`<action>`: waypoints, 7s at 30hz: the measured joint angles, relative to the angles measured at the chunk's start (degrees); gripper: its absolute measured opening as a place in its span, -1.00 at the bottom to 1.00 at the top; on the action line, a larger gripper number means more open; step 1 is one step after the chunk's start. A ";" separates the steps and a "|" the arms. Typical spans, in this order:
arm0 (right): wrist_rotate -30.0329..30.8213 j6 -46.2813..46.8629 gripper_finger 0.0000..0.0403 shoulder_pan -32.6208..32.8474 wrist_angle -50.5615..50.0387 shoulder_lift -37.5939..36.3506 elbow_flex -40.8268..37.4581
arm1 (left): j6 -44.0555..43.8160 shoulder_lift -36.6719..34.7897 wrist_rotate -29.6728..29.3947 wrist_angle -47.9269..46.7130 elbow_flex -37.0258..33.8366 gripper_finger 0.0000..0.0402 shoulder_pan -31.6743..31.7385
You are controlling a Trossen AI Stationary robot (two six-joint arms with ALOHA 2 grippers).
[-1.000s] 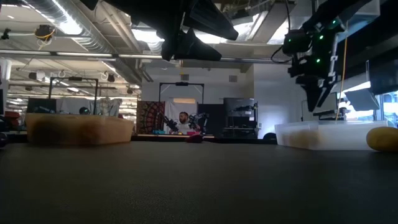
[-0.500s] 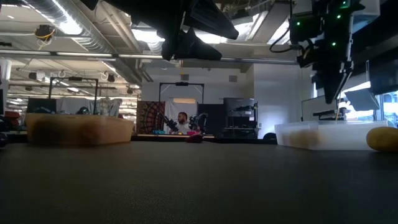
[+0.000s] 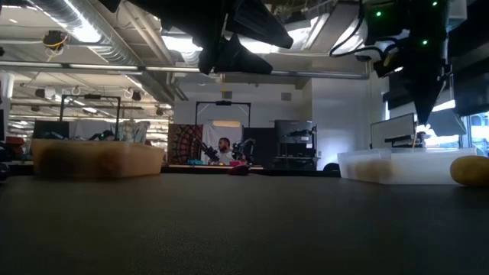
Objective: Sort produce into baskets
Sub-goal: Put the lemon into the white bin, then put the eggplant into the red bin
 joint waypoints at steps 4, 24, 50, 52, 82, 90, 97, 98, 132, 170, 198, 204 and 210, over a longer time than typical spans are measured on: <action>0.81 4.39 0.13 3.36 -1.64 0.00 0.00 | -0.02 0.00 0.01 0.00 0.00 0.58 -0.06; -0.55 19.01 0.13 10.32 -2.64 0.04 -6.84 | 0.13 0.00 0.01 -0.33 0.00 0.58 -0.48; -4.34 20.64 0.13 10.25 2.64 9.46 -10.34 | 0.39 0.00 -0.01 0.36 0.01 0.58 -0.45; -3.85 20.43 0.13 10.25 2.60 12.08 -10.34 | 0.39 0.00 0.01 0.26 0.00 0.58 -0.45; -3.56 12.87 -0.37 10.25 3.87 25.70 -11.10 | 0.33 0.00 0.00 0.00 0.00 0.58 -0.45; -3.28 11.50 -0.52 10.27 3.49 25.01 -11.15 | 0.30 0.00 -0.01 0.00 0.00 0.58 -0.45; -3.89 11.45 -0.52 10.32 1.80 20.18 -11.21 | 0.02 0.00 -0.01 0.02 0.00 0.58 -0.45; -3.87 11.45 -0.53 10.32 1.49 19.15 -11.19 | 0.03 0.00 -0.01 0.02 0.01 0.58 -0.45; 6.01 -3.70 -0.52 -6.83 5.39 3.83 4.81 | 0.13 0.01 -0.01 0.29 0.02 0.58 -0.43; 0.42 -22.16 -0.36 -36.64 26.81 23.74 4.79 | 0.15 0.02 -0.01 -0.37 0.02 0.58 -0.43; -11.13 -23.94 0.21 -24.66 22.87 -1.41 4.79 | -2.89 -7.80 8.50 -20.42 0.26 0.58 -4.80; -11.19 -19.25 0.21 -13.57 22.91 -8.44 4.79 | -10.30 -7.77 12.60 -30.24 0.26 0.58 -9.77; -9.86 -16.57 0.21 -2.26 23.00 -11.45 4.79 | -20.44 -7.67 13.48 -37.17 0.24 0.58 -14.32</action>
